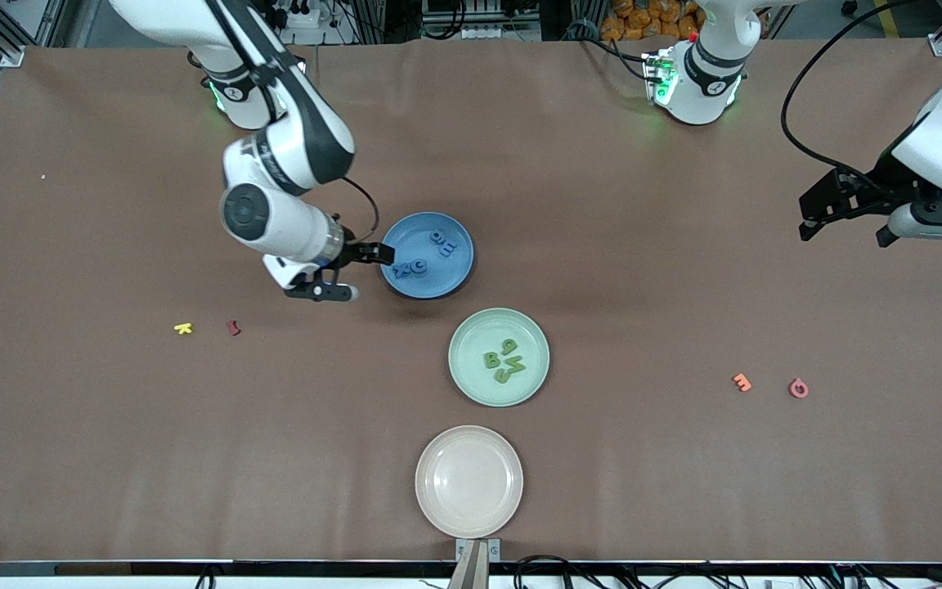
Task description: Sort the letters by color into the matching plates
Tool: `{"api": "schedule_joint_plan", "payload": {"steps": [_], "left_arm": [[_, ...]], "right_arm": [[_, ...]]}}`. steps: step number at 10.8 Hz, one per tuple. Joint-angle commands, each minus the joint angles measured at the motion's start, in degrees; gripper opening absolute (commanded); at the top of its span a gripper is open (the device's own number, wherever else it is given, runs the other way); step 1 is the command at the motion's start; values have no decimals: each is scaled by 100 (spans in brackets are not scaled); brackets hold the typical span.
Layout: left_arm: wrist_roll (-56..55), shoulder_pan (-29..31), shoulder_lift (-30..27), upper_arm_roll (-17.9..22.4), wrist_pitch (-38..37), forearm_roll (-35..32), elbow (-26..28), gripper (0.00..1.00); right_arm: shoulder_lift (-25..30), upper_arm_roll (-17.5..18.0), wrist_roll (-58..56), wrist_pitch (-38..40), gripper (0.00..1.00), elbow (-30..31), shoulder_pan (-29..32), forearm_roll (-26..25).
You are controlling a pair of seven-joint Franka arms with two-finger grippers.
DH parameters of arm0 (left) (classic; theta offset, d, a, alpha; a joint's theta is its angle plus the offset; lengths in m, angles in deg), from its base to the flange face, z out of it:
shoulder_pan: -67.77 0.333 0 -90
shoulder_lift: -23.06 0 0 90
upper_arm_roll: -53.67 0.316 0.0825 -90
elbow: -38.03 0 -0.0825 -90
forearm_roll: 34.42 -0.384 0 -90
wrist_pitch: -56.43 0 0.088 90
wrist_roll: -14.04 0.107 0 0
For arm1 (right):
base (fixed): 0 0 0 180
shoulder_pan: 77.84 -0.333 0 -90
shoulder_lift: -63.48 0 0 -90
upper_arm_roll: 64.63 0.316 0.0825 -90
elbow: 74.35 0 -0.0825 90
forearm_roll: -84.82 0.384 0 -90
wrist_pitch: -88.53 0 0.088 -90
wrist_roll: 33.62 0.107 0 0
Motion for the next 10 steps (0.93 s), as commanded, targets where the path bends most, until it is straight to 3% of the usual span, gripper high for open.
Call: {"api": "schedule_joint_plan", "payload": {"steps": [1,4,6,7,8,9,10], "left_arm": [[-64,14,-93,-63,34,121,52,100],[-82,14,-93,-221,25,121,52,100],[-82,-30,-93,-213,-1,130,61,100],[-117,-300,-85,-108,-10,78,61,100],[-343,-616,-84,284,-10,77,69,100],[-467,-706,-84,393,-18,77,69,100],[-477,-689,-76,394,-19,77,69,100]], "right_arm": [[1152,33,-739,970,100,90,807,4],[1909,-274,-1495,1559,100,-33,1404,-249],[1946,-275,-2188,2567,100,-890,1896,-1152],[1946,-284,-2488,2738,100,-1156,2151,-1270],[1972,-275,-2499,2809,100,-1376,2258,-1445],[1963,-275,-2543,2853,100,-1631,2363,-1891],[1963,-284,-2535,3054,100,-1833,2416,-1947]]}}
